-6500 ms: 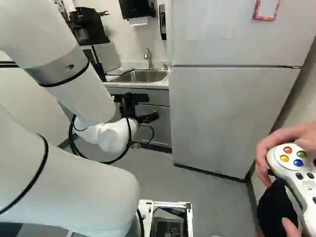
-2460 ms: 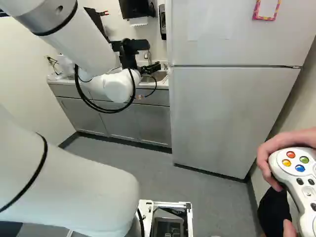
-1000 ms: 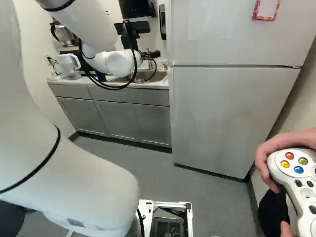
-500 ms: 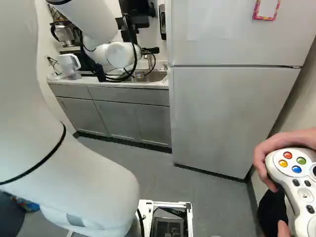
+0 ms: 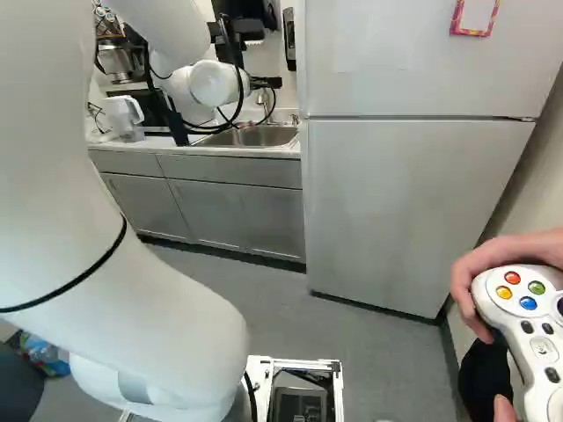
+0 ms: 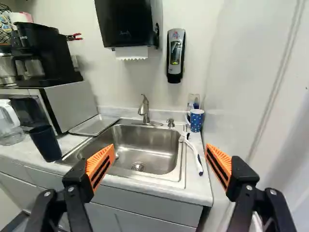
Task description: Rinse the cup and place it in the tray
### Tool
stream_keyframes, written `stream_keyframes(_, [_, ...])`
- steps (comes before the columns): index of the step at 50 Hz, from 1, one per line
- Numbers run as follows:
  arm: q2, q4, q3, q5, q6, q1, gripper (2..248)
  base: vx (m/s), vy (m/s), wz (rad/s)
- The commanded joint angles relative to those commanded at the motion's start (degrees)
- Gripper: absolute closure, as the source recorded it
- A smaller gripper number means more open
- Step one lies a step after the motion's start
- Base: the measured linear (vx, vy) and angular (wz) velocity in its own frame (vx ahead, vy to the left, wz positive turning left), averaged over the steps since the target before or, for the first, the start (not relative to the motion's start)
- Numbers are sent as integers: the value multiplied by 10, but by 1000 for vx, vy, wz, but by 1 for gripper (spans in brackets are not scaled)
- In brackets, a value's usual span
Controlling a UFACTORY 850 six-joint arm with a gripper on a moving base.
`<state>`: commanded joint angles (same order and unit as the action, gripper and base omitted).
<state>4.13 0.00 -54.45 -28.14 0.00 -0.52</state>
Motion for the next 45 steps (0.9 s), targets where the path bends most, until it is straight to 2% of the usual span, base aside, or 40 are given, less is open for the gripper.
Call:
stream_keyframes(21, [-24,0,-48,2,0,-5,3,0,0,0])
stream_keyframes(45, [-48,0,-96,24,0,-10,3,0,0,0])
